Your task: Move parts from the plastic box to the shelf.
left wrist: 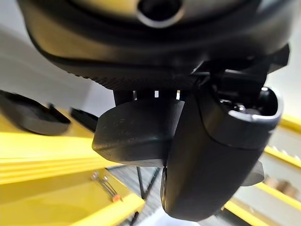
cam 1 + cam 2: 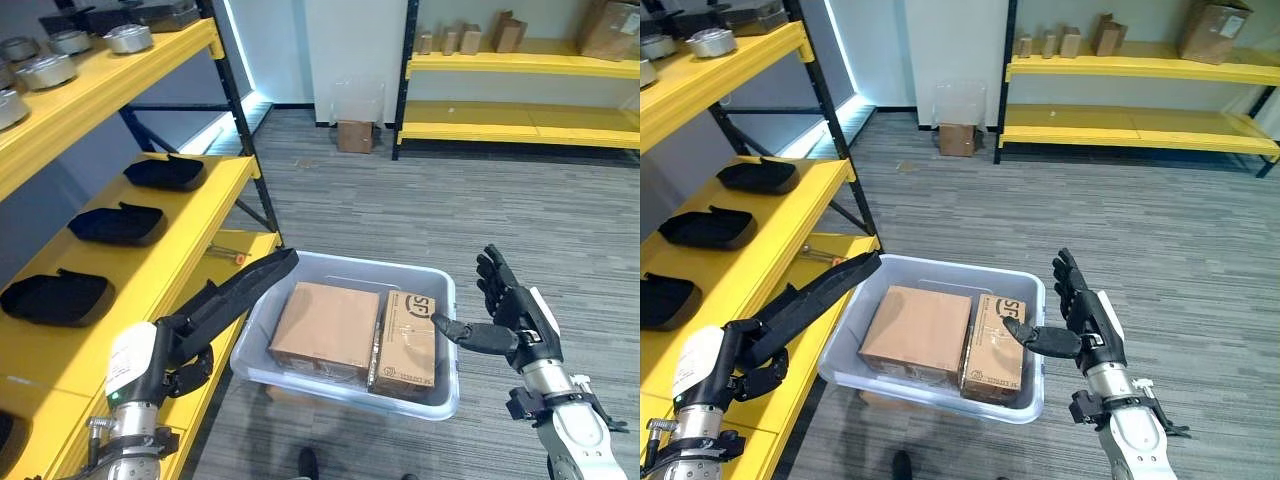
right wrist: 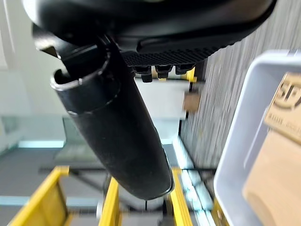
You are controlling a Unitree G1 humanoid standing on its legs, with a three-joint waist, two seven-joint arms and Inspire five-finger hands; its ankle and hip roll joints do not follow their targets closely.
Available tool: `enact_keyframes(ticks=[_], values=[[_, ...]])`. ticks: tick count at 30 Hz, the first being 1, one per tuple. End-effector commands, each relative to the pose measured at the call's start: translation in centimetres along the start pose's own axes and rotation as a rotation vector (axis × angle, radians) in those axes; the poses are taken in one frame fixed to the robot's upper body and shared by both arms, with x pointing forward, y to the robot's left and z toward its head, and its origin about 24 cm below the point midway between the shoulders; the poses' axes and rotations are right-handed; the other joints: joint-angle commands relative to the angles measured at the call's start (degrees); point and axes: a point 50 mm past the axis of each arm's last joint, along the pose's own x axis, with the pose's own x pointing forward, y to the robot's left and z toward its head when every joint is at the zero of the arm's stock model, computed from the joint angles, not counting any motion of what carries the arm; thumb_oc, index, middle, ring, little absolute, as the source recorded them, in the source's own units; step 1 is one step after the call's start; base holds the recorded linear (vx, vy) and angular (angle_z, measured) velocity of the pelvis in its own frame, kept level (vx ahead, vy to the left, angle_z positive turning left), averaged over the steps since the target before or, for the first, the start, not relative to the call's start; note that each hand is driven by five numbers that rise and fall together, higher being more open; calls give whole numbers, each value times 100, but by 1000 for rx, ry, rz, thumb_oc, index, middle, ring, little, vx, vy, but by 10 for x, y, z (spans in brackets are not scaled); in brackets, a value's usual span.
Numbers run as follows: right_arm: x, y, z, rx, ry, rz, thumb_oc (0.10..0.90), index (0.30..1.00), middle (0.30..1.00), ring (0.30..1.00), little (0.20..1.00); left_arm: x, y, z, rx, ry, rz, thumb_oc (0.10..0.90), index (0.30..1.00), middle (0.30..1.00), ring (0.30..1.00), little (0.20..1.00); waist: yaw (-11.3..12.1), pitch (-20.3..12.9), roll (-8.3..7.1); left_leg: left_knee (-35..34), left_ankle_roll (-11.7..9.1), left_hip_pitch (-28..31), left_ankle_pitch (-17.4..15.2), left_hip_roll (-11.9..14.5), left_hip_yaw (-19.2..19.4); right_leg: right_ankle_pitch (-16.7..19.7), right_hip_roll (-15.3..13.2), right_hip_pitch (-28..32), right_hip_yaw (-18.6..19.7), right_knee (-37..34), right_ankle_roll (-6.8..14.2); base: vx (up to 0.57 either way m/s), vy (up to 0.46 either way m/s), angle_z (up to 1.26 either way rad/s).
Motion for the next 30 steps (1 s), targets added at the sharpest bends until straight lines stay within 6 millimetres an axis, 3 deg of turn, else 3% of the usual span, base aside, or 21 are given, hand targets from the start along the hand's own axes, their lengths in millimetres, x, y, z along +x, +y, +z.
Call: enact_keyframes(ticks=[1,2,3,4,8,9,10,13,16,17,18,19,21,24,30], values=[[24,2,70,-63,-391,25,900,1000,1000,1000,1000,33,58,35,-45,-207,338,400,300,300,300,300,200,222,-95,190,-383,-533,831,805,-555,-888,-96,75,-307,527,-37,-208,-211,5],[29,5,80,-85,-433,47,900,1000,1000,1000,1000,36,59,38,-51,-219,354,400,300,300,300,300,324,339,-100,-171,-476,-682,1265,771,-505,-914,-107,-21,-590,523,-71,-163,-134,56],[29,5,80,-86,-435,46,900,1000,1000,1000,1000,36,59,38,-52,-220,356,400,300,300,300,300,315,339,-83,-193,-469,-704,1310,779,-523,-882,-94,-35,-607,510,-73,-291,-271,134],[30,3,85,-117,-452,28,900,1000,1000,1000,1000,39,59,42,-52,-242,354,400,300,300,300,300,351,358,-178,-298,-407,-710,1163,636,-271,-793,-188,-85,-851,316,-73,-237,-183,148],[26,-1,84,-140,-452,2,900,1000,1000,1000,1000,41,54,50,-72,-274,337,400,300,300,300,300,253,253,-320,222,-257,-452,451,527,-42,-382,-403,-112,-1286,-225,-27,-222,-133,104],[26,-1,84,-139,-451,2,900,1000,1000,1000,1000,41,54,50,-72,-274,337,400,300,300,300,300,240,256,-317,278,-251,-475,409,520,-63,-377,-406,-87,-1303,-247,-19,-157,-107,113],[22,-6,81,-131,-435,-20,900,1000,1000,1000,1000,44,51,54,-95,-289,331,400,300,300,300,300,44,137,-359,722,-248,-100,-29,656,184,-348,-509,-113,-1541,-376,-33,-117,-69,129],[8,-18,67,-102,-370,-97,900,1000,1000,1000,1000,48,48,64,-119,-325,320,400,300,300,300,300,-355,-71,-277,1107,-316,759,-251,978,506,-289,-674,-214,-2079,-254,-112,-126,64,175],[1,-25,61,-89,-338,-132,900,1000,1000,1000,1000,48,45,66,-120,-337,301,400,300,300,300,300,-488,-138,-197,972,-333,1049,-351,900,437,-254,-834,-325,-2299,-44,-60,-56,192,106],[-5,-31,60,-95,-326,-169,900,1000,1000,1000,1000,49,45,67,-115,-343,296,400,300,300,300,300,-583,-188,-140,639,-330,1082,-556,827,615,-153,-1002,-388,-2425,75,46,-44,248,90],[-5,-31,60,-96,-325,-170,900,1000,1000,1000,1000,49,45,67,-116,-343,294,400,300,300,300,300,-588,-201,-141,615,-315,1082,-551,807,609,-147,-1026,-395,-2436,88,66,-60,261,96],[-9,-36,61,-108,-331,-200,900,1000,1000,1000,1000,49,44,69,-119,-351,289,400,300,300,300,300,-663,-209,-121,371,-294,976,-713,771,958,-23,-1180,-368,-2550,109,144,12,193,80],[-14,-37,59,-116,-320,-215,900,1000,1000,1000,1000,47,46,67,-99,-349,293,400,300,300,300,300,-630,-246,-104,79,-244,1052,-961,621,1150,122,-1323,-329,-2552,110,276,11,282,67],[-15,-36,57,-113,-311,-221,900,1000,1000,1000,1000,46,48,67,-76,-357,290,400,300,300,300,300,-523,-319,-130,-303,-183,1102,-988,390,1201,445,-1566,-266,-2702,9,504,-31,285,29],[-7,-25,53,-118,-303,-177,900,1000,1000,1000,1000,45,54,64,-14,-359,316,400,300,300,300,300,-255,-345,-444,-362,114,1116,-1311,-170,1105,1053,-1989,-19,-2796,-371,873,-6,212,6]])
